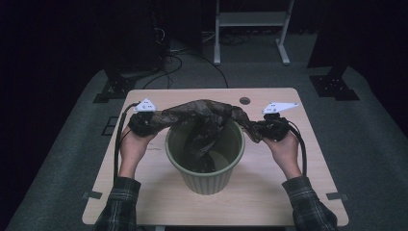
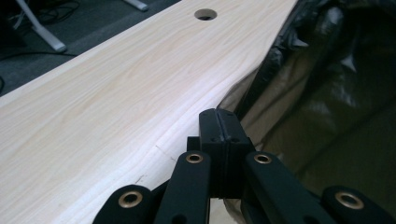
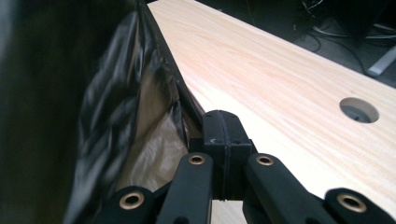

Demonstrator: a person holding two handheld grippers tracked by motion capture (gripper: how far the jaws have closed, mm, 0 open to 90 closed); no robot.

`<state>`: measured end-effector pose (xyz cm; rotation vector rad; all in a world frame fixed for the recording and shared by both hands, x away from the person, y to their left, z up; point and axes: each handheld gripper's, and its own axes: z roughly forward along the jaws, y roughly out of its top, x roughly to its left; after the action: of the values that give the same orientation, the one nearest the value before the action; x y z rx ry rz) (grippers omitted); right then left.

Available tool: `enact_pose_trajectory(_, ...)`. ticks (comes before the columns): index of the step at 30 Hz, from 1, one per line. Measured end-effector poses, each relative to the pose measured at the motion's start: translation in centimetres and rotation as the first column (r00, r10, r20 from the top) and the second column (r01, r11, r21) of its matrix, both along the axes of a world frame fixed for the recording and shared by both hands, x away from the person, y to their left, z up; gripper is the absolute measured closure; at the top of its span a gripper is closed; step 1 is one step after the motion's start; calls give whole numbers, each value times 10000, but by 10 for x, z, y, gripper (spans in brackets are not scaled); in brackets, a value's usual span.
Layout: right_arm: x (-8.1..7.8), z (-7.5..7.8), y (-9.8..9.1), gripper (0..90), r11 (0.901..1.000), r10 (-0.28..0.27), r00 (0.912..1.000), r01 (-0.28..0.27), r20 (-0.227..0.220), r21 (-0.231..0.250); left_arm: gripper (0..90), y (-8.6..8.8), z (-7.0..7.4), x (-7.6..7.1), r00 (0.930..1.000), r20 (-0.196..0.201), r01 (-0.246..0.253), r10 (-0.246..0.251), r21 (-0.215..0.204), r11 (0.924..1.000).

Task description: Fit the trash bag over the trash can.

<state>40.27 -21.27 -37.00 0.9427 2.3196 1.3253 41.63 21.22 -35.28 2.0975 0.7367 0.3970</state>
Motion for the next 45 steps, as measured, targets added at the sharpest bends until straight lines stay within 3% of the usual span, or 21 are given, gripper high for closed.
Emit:
enact_pose_trajectory(2,-3,2,-6,885,9994,108,9999,-109,50,326,898,1,1,-1,10000,30,47,-46,-153,9999)
enact_pose_trajectory(3,-5,5,-10,809,9990,-71,9996,59,265,438,899,1,2,-2,10000,75,35,-34,-108,9999)
enact_pose_trajectory(7,-14,31,-32,718,9914,-333,9958,221,856,1293,898,0,5,-2,9998,135,113,-112,-7,9999)
enact_pose_trajectory(9,-18,46,-39,648,9796,-56,9949,-149,1011,2004,898,-1,6,-3,9998,154,123,-122,-104,9999)
enact_pose_trajectory(11,-21,60,-39,570,9584,626,9910,-927,1180,2700,898,-2,6,-3,9998,171,129,-127,-144,9998)
enact_pose_trajectory(13,-22,66,-33,541,9454,1197,9837,-1542,1341,2872,898,-2,5,-3,9998,152,151,-150,-115,9998)
enact_pose_trajectory(16,-18,68,-17,536,9518,1546,9810,-1796,1168,2487,899,-3,6,-4,9997,142,192,-191,-137,9997)
enact_pose_trajectory(17,-16,67,-13,596,9556,1585,9815,-1798,1071,2335,899,-4,6,-4,9997,157,203,-201,-154,9997)
enact_pose_trajectory(18,-15,65,-10,761,9567,1705,9817,-1855,850,2243,899,-4,6,-5,9996,177,229,-226,-162,9996)
enact_pose_trajectory(20,-15,60,-6,891,9575,1912,9783,-2038,799,2042,898,-3,7,-6,9995,182,262,-259,-180,9995)
enact_pose_trajectory(24,-30,57,-6,900,9463,2401,9660,-2550,960,1990,899,-1,8,-11,9992,233,319,-317,-110,9994)
enact_pose_trajectory(33,-90,41,-16,900,9146,3469,9299,-3642,1223,1754,899,6,1,-24,9994,133,329,-328,-103,9994)
enact_pose_trajectory(38,-111,23,-19,900,9110,3752,9226,-3849,893,1483,899,10,-7,-28,9996,61,283,-282,-99,9996)
enact_pose_trajectory(43,-126,7,-18,900,8896,4327,9001,-4355,511,1377,899,13,-11,-30,9997,-6,233,-233,-169,9996)
enact_pose_trajectory(45,-130,-1,-14,900,8867,4488,8933,-4486,242,1122,898,14,-12,-31,9997,6,250,-250,-166,9996)
